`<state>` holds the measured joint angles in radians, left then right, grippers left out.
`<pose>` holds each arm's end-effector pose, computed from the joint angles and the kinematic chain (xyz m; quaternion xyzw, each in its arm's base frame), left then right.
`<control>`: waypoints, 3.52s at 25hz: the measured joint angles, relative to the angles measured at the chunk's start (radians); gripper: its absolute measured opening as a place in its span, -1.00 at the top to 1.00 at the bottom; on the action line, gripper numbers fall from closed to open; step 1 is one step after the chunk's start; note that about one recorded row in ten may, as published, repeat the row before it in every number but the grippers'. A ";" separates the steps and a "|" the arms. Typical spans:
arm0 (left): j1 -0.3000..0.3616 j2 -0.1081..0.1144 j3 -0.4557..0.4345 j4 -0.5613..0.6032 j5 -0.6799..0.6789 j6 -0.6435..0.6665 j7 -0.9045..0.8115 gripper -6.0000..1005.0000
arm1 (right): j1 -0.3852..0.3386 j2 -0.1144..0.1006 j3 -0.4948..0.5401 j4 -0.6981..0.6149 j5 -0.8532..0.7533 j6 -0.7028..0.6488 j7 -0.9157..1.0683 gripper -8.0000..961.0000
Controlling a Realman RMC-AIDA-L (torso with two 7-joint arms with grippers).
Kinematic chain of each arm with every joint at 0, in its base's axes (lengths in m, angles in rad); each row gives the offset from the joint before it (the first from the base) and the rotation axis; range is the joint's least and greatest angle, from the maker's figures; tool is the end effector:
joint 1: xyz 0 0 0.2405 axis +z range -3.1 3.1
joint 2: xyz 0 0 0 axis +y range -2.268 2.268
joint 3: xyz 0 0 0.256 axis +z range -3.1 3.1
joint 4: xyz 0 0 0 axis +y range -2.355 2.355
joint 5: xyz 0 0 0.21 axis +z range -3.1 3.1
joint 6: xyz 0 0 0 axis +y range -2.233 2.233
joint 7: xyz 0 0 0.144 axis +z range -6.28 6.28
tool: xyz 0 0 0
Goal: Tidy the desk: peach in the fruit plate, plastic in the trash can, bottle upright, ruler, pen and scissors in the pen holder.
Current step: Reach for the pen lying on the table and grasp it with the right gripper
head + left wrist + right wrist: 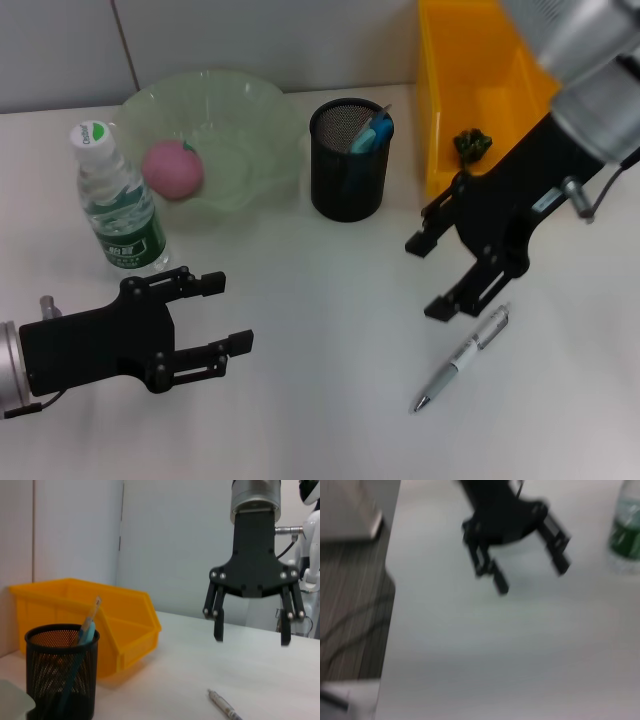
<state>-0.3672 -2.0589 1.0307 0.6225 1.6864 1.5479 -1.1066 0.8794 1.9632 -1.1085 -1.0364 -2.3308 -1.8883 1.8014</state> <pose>-0.2726 0.2855 -0.0233 -0.9486 -0.1211 -0.2674 0.1183 0.1378 0.3679 0.0362 0.9924 -0.0349 0.1032 0.0572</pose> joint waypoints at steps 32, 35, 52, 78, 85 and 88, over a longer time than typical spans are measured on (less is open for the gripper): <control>0.045 -0.003 0.070 0.072 0.069 0.004 -0.013 -0.50 | 0.055 0.116 -0.288 -0.011 -0.290 0.079 -0.163 -0.64; 0.044 -0.005 0.069 0.080 0.070 0.008 -0.019 -0.50 | 0.049 0.117 -0.320 -0.011 -0.290 0.085 -0.164 -0.64; 0.041 -0.010 0.065 0.071 0.061 -0.002 -0.019 -0.50 | 0.039 0.119 -0.468 -0.024 -0.297 0.123 -0.197 -0.64; 0.038 -0.013 0.065 0.042 0.054 -0.003 -0.021 -0.50 | 0.013 0.123 -0.585 -0.027 -0.269 0.193 -0.245 -0.63; 0.039 -0.013 0.071 0.041 0.054 -0.003 -0.020 -0.50 | 0.004 0.125 -0.617 -0.024 -0.261 0.216 -0.245 -0.63; 0.038 -0.013 0.070 0.040 0.054 -0.003 -0.021 -0.50 | 0.004 0.125 -0.617 -0.024 -0.258 0.216 -0.245 -0.63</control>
<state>-0.3295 -2.0724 1.1008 0.6627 1.7408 1.5448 -1.1276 0.8830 2.0878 -1.7255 -1.0599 -2.5892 -1.6718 1.5566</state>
